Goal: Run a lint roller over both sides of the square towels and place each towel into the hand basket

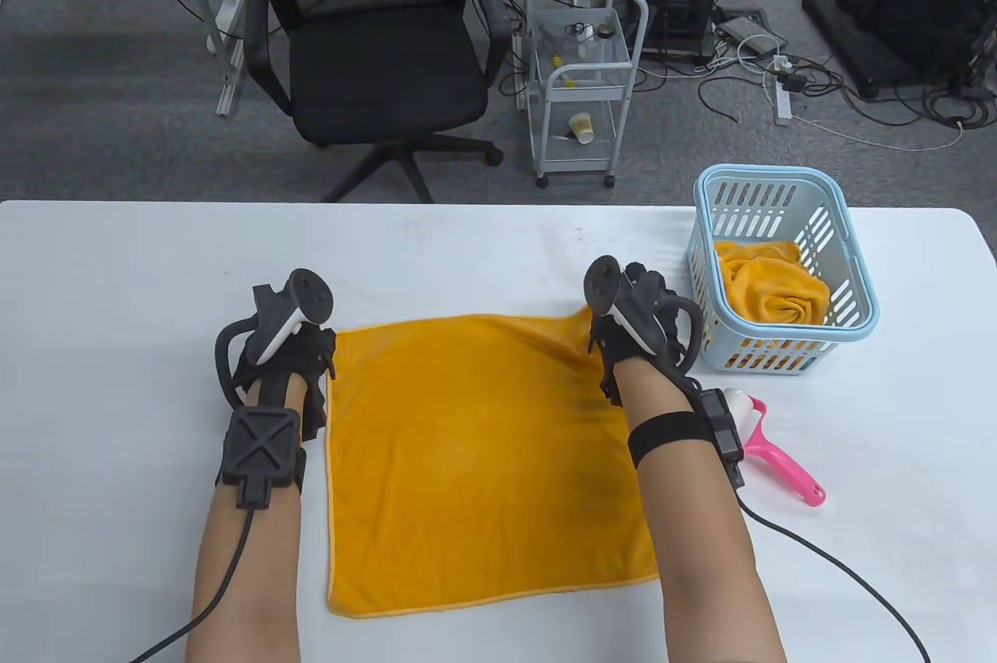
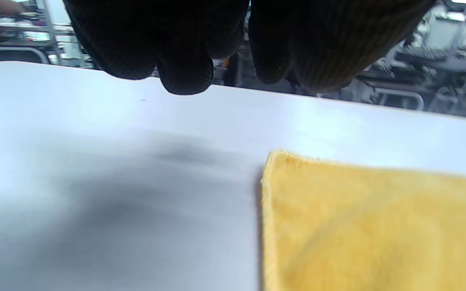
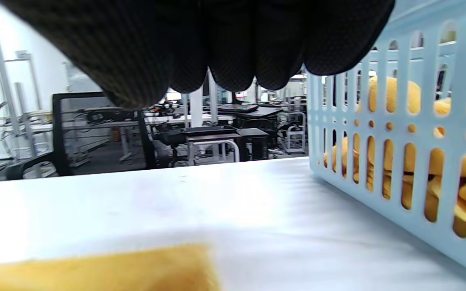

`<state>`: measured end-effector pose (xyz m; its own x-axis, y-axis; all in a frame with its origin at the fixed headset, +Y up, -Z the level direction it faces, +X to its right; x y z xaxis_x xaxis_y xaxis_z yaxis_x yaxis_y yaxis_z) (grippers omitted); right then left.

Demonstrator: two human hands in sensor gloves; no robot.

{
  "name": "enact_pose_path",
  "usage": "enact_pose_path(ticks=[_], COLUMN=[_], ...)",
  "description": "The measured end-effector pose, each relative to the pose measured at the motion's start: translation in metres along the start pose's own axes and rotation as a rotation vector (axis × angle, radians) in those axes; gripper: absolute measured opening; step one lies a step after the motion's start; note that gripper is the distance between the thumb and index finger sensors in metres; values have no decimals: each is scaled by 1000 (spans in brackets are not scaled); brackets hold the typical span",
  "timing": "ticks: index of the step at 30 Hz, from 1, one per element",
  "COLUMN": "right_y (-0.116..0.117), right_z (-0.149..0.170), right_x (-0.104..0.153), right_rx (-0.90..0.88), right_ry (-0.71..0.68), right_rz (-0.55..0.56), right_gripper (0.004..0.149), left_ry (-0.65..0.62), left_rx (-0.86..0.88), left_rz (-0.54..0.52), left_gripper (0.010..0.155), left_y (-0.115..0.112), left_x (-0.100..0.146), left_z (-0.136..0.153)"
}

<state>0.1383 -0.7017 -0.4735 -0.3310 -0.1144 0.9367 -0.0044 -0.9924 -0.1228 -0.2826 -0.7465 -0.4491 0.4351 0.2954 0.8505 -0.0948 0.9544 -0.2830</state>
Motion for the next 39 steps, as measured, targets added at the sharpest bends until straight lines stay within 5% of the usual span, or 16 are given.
enact_pose_path(ticks=[5,12,20,24,30,33,39], right_y=[-16,-35,-11,11,47,57,45], right_z=[10,74,173,205,220,218,200], right_x=[19,54,73,74,73,72,69], right_rx=[20,129,286,368,383,358,247], right_ry=[-149,-235,-117,-31,39,57,38], right_rz=[-12,-104,-386,-494,-511,-433,-408], right_gripper=[56,72,100,104,92,73,58], left_ry=[-124,-300,-374,-384,-396,-402,-414], left_rx=[-154,-304,-376,-402,-412,-408,-413], left_rz=[25,98,270,241,204,195,187], left_gripper=[58,69,92,98,98,98,98], left_y=[-17,-51,-96,-102,-103,-103,-103], left_x=[24,84,122,127,128,127,127], left_z=[1,9,23,25,25,25,24])
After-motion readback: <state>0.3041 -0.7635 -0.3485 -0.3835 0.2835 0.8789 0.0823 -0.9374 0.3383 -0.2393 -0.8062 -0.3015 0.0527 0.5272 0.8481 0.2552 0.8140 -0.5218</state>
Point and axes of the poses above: the tracker on the back of each hand, its own z axis roughly to the little-finger side, its own x axis roughly from the fingertips to the wrist, y = z × x, the point moved 3 cm from there along -x, roughly from the wrist to the fingertips, and after that the axes turned 14 degrees about y, right-handed, at the moved point
